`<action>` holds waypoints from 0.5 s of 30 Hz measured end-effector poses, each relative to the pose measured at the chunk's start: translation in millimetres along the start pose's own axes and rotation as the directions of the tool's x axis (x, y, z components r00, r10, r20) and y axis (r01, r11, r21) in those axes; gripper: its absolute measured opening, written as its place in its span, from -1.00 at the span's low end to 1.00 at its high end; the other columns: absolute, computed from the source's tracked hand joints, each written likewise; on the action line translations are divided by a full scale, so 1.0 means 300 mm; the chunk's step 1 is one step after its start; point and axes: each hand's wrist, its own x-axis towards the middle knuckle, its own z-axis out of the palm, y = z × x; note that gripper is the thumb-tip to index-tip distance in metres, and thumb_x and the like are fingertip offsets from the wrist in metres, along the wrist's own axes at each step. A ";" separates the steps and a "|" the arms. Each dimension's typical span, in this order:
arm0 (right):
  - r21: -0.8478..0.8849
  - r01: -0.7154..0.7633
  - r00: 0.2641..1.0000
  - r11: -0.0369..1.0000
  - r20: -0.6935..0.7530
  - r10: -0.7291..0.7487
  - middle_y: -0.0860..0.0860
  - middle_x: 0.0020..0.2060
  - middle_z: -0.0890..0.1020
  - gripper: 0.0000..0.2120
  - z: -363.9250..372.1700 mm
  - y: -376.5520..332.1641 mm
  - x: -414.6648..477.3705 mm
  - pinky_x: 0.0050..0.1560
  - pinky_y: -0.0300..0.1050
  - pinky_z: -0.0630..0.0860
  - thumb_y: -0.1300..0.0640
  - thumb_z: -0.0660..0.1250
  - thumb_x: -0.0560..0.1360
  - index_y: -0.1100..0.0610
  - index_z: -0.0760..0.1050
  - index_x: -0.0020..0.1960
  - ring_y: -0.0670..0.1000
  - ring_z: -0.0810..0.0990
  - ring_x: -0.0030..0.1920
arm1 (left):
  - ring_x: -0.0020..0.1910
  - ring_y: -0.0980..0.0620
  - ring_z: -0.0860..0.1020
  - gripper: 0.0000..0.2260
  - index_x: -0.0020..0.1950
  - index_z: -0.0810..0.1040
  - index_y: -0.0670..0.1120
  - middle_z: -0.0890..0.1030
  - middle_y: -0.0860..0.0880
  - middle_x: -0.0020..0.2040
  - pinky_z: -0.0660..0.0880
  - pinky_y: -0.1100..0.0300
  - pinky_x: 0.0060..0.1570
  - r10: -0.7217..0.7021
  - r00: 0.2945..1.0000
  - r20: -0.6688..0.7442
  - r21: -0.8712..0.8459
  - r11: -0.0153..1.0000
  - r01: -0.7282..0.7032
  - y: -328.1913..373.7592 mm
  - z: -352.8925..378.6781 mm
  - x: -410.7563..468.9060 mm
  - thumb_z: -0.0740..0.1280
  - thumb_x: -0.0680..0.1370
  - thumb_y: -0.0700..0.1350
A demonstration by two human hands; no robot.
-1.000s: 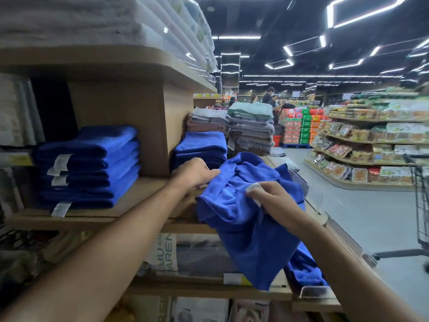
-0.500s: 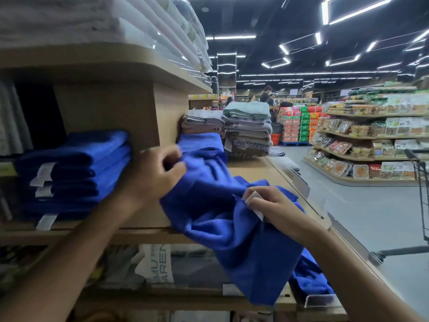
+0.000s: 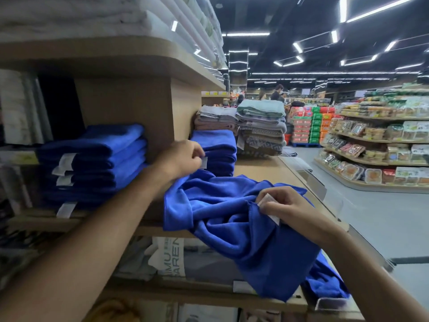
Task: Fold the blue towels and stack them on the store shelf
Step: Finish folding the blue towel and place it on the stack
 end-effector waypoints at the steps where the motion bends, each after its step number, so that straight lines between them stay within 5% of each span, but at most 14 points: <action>1: 0.005 -0.003 1.000 1.000 0.000 0.003 0.26 -0.31 0.41 -0.80 0.000 -0.002 0.000 -0.24 -0.16 0.28 0.16 0.30 0.42 0.27 0.44 -0.29 -0.01 0.35 -0.26 | 0.07 0.02 0.61 -0.78 0.11 0.67 0.11 0.68 0.12 0.05 0.49 0.19 0.05 0.075 0.994 0.076 0.056 0.995 -0.080 0.013 0.027 0.032 0.32 0.52 -0.05; 4: 0.008 -0.021 1.000 1.000 0.011 0.021 0.29 -0.26 0.46 -0.79 -0.001 -0.010 -0.001 -0.23 -0.18 0.32 0.14 0.31 0.42 0.28 0.45 -0.28 -0.01 0.39 -0.24 | 0.01 0.09 0.57 -0.76 0.18 0.63 0.14 0.61 0.20 -0.06 0.55 0.10 0.06 0.121 0.940 0.320 0.208 0.959 -0.195 0.020 0.090 0.083 0.39 0.52 0.06; 7: 0.018 -0.029 1.000 0.999 0.011 0.029 0.16 -0.28 0.47 -0.82 -0.001 -0.015 -0.005 -0.26 -0.26 0.33 0.17 0.31 0.44 0.25 0.47 -0.29 -0.05 0.40 -0.26 | -0.03 0.09 0.60 -0.92 -0.05 0.66 0.12 0.54 0.25 -0.22 0.56 0.10 -0.01 0.164 0.940 0.298 0.179 0.958 -0.224 0.004 0.111 0.103 0.42 0.51 0.08; 11: 0.006 -0.047 0.999 0.999 -0.017 0.047 0.26 -0.31 0.33 -0.86 0.002 -0.027 -0.008 -0.26 -0.09 0.22 0.14 0.28 0.41 0.14 0.48 -0.31 0.04 0.28 -0.27 | -0.12 0.02 0.55 -0.86 -0.16 0.51 0.04 0.57 0.09 -0.20 0.45 0.13 -0.07 0.059 0.997 0.041 -0.272 0.961 -0.046 0.016 0.055 0.122 0.38 0.58 -0.01; 15: 0.047 -0.062 0.997 0.997 -0.045 0.064 0.17 -0.33 0.26 -0.87 0.007 -0.037 -0.011 -0.27 -0.04 0.16 0.17 0.25 0.38 0.02 0.50 -0.31 0.08 0.22 -0.27 | -0.13 0.02 0.53 -0.94 -0.04 0.53 -0.04 0.60 -0.07 -0.10 0.47 0.15 -0.10 -0.109 0.991 0.073 -0.704 0.699 0.129 0.084 -0.056 0.072 0.32 0.61 -0.19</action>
